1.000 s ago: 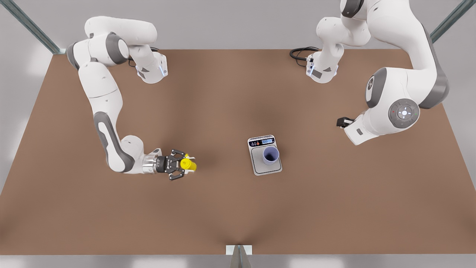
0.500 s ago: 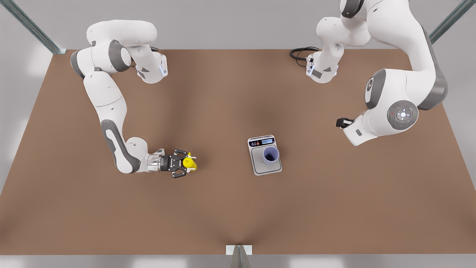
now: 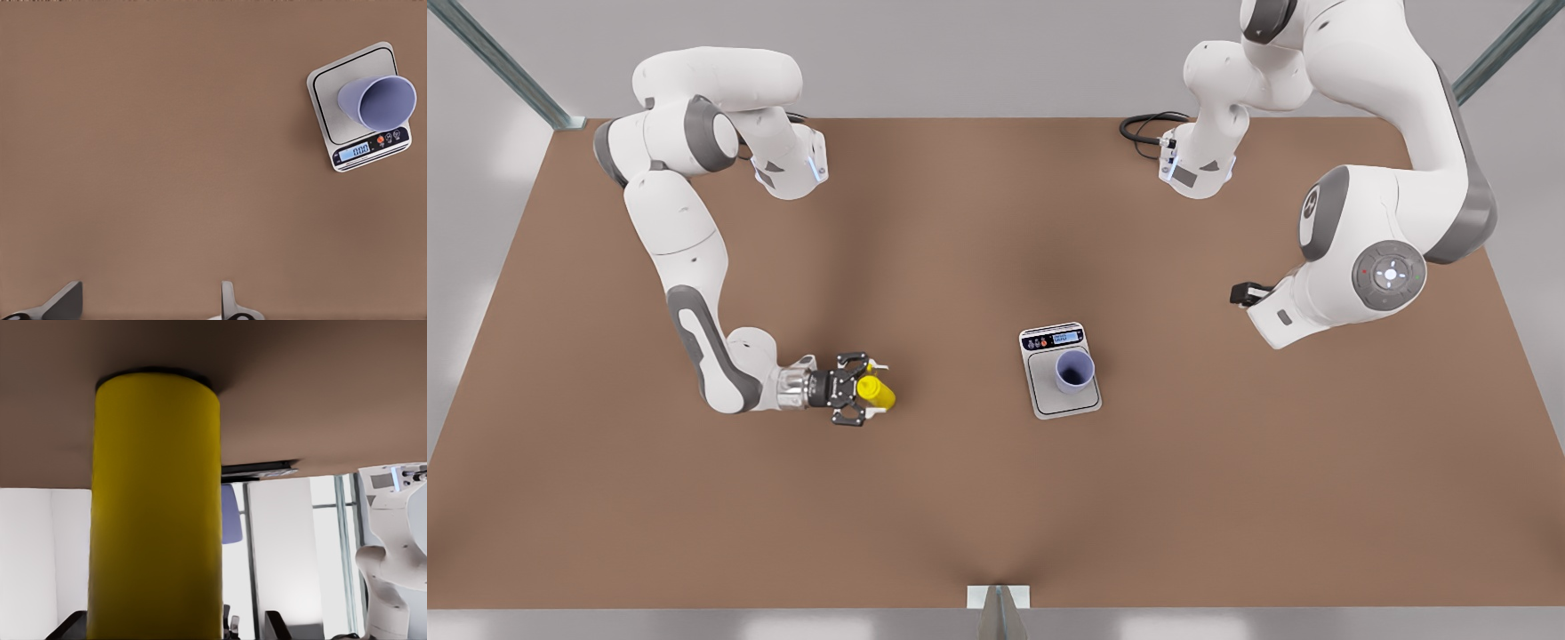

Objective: Move cup to the weight, pick up sauce bottle, pour sauce

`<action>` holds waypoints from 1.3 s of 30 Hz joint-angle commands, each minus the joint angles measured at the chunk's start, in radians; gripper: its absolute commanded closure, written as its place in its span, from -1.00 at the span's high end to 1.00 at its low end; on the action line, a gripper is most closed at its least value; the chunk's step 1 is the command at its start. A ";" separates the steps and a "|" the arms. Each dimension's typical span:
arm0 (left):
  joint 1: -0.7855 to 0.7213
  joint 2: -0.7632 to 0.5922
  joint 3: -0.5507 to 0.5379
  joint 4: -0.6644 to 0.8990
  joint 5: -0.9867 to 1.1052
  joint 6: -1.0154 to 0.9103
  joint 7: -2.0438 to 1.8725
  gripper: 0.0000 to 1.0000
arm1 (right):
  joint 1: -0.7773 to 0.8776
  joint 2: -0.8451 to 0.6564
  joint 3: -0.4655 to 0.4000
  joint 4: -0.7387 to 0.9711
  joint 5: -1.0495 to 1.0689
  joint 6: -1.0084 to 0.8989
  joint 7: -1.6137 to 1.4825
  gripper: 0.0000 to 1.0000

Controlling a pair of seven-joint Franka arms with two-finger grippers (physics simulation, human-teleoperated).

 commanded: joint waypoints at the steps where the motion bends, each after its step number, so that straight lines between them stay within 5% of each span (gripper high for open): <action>1: 0.000 0.000 0.000 0.000 0.001 0.001 0.000 1.00 | 0.001 0.000 0.000 0.002 0.002 0.005 0.000 1.00; 39: 0.000 0.012 0.000 0.005 0.001 0.002 0.000 1.00 | 0.002 0.005 -0.018 0.003 -0.037 0.054 -0.018 1.00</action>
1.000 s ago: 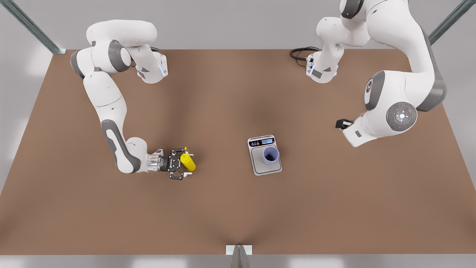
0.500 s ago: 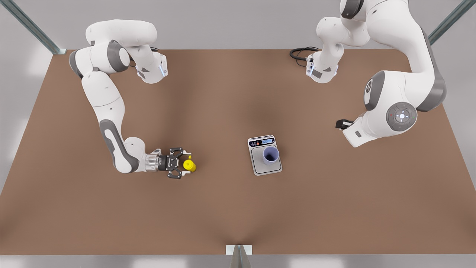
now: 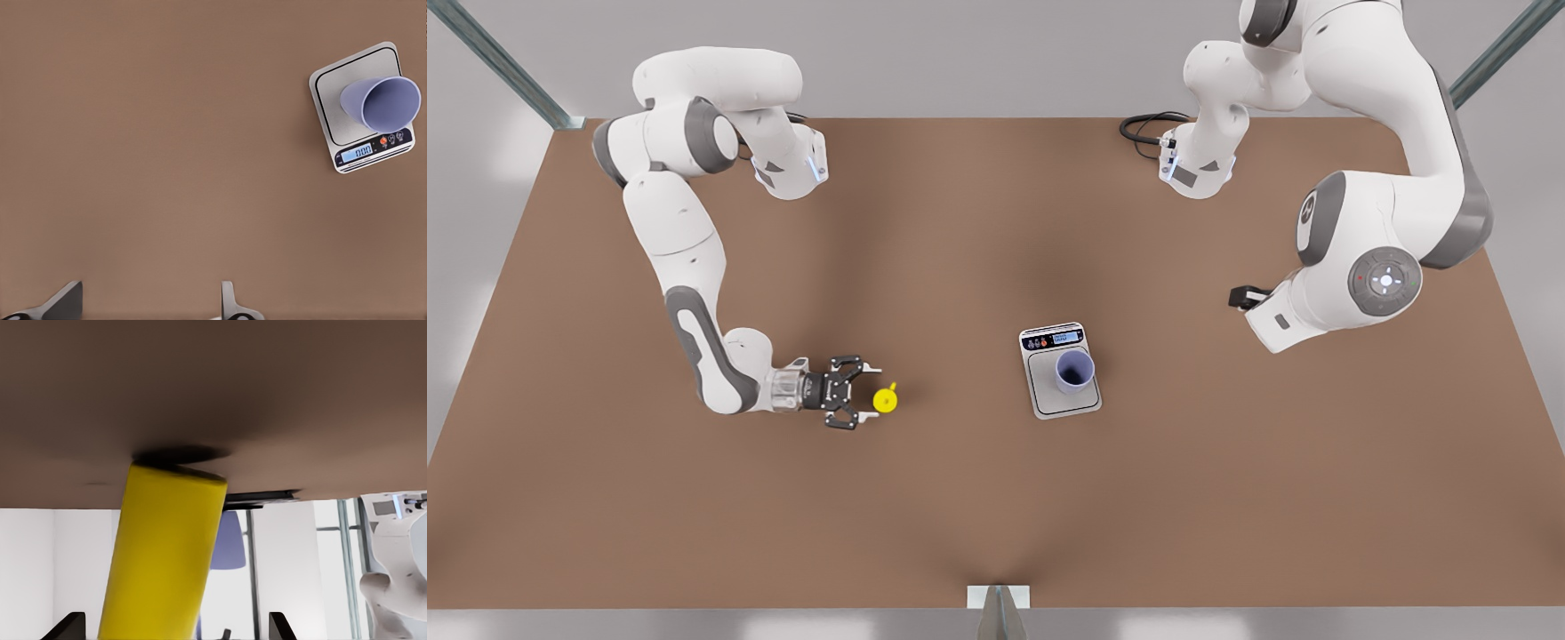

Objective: Move cup to the weight, pick up sauce bottle, pour sauce

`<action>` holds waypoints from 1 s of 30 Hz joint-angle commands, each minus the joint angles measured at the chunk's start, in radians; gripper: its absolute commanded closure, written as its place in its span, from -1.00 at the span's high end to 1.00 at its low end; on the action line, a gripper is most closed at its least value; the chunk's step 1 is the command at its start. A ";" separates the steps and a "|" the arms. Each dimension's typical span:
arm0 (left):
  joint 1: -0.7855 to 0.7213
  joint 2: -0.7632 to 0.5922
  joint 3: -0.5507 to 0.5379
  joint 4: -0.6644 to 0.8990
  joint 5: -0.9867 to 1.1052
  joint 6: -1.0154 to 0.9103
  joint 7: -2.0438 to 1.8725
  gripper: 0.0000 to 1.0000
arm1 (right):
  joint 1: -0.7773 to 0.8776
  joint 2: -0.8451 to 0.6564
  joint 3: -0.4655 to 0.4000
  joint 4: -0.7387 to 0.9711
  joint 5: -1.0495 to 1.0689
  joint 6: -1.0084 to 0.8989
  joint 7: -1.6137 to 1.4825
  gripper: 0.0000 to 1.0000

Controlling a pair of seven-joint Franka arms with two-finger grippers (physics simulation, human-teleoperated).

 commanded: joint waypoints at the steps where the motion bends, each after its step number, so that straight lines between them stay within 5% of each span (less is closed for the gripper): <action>1: 0.000 0.000 0.000 0.000 0.000 0.000 0.001 1.00 | -0.002 0.000 0.014 0.002 0.000 0.027 0.000 1.00; 3: 0.000 0.000 0.000 0.000 0.000 -0.002 0.000 1.00 | 0.013 0.008 0.022 0.022 0.000 0.047 0.014 1.00; 5: 0.000 0.000 0.000 0.000 0.000 -0.002 0.001 1.00 | 0.010 0.003 0.040 0.022 0.000 0.039 0.013 -0.52; 7: 0.000 0.000 0.000 0.002 0.001 0.002 0.001 1.00 | 0.009 0.000 0.050 0.017 0.000 0.033 0.013 -0.57; 11: 0.000 0.003 0.002 0.005 0.001 0.006 0.000 1.00 | -0.020 0.000 0.027 0.019 0.003 -0.060 0.000 -0.57; 13: 0.000 0.001 0.002 0.006 0.000 0.006 0.000 1.00 | -0.025 0.007 0.027 0.020 0.011 -0.073 0.007 1.00; 30: 0.000 0.021 0.002 0.008 0.012 0.018 0.001 1.00 | -0.053 0.034 -0.039 0.006 0.029 -0.218 -0.115 1.00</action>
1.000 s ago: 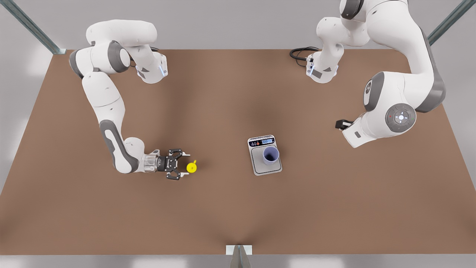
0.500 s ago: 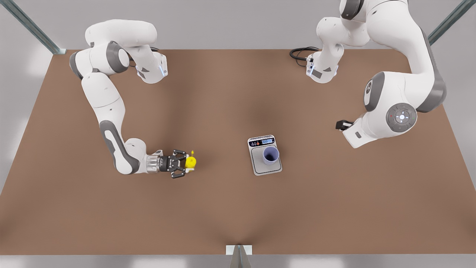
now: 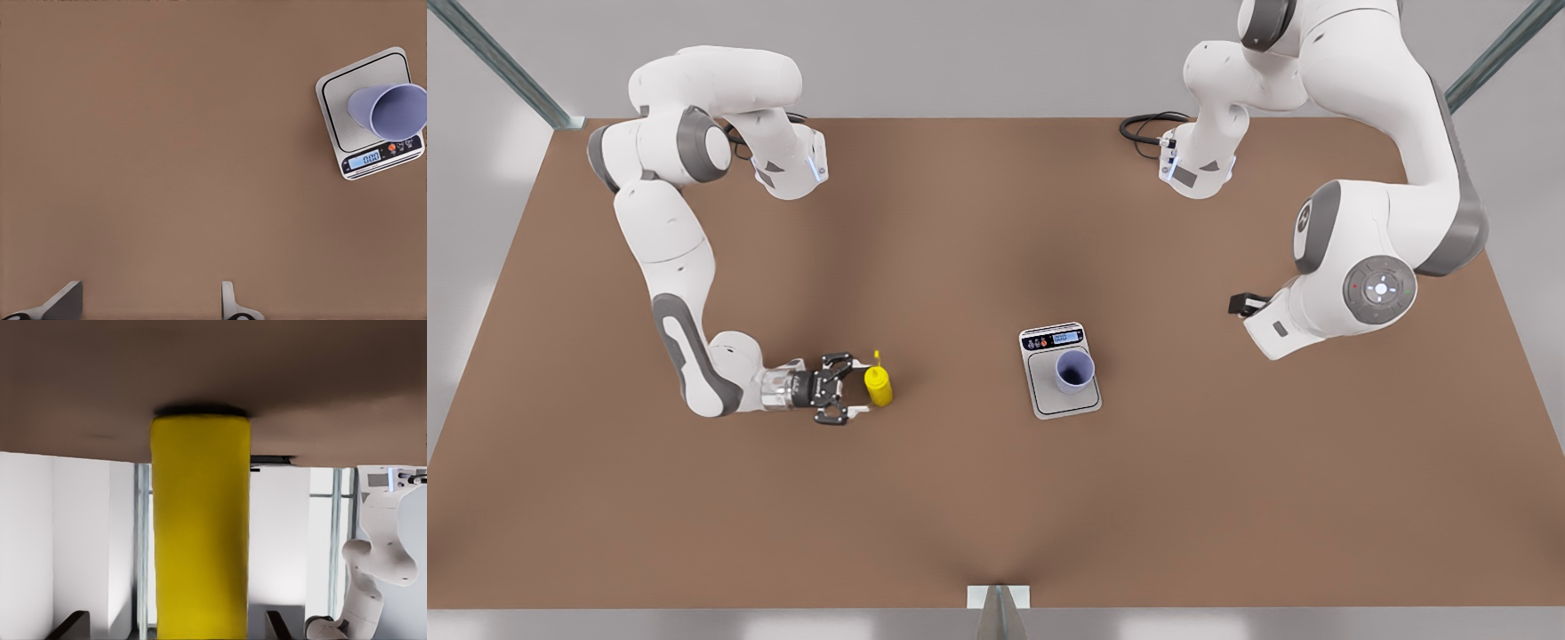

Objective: Move cup to the weight, pick up sauce bottle, pour sauce

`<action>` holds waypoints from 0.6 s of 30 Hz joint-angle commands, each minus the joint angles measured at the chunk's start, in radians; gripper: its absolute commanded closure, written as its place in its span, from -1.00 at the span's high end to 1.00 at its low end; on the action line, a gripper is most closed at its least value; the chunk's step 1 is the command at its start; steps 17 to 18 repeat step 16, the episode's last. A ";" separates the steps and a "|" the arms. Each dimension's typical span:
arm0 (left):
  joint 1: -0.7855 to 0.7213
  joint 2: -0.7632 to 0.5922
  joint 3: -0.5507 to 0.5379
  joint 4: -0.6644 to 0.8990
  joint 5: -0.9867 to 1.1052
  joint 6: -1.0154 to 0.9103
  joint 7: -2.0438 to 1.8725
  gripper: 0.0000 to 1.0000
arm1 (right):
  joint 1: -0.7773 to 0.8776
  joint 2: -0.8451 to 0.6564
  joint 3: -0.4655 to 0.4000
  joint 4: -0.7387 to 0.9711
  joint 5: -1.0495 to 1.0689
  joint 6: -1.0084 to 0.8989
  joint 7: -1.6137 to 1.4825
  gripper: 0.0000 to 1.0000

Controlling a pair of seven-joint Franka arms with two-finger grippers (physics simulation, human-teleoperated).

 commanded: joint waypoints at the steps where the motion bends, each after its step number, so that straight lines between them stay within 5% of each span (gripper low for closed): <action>1: 0.000 0.000 0.000 0.000 0.000 0.000 0.000 1.00 | 0.000 0.000 -0.003 0.000 0.000 0.002 0.000 1.00; 5: 0.000 -0.009 0.000 0.002 -0.003 -0.002 -0.001 1.00 | 0.000 -0.046 -0.096 0.041 -0.130 -0.005 0.098 1.00; 8: 0.002 -0.001 0.005 0.080 -0.012 -0.003 0.017 1.00 | 0.002 -0.251 -0.251 0.236 -0.728 -0.057 0.120 1.00; 11: 0.005 -0.035 0.028 0.094 -0.017 -0.020 0.009 1.00 | 0.078 -0.632 -0.207 0.282 -1.422 -0.015 -0.257 1.00; 18: 0.014 -0.101 0.038 0.063 -0.020 -0.008 0.011 1.00 | 0.083 -0.764 -0.086 0.258 -1.514 -0.086 -0.285 1.00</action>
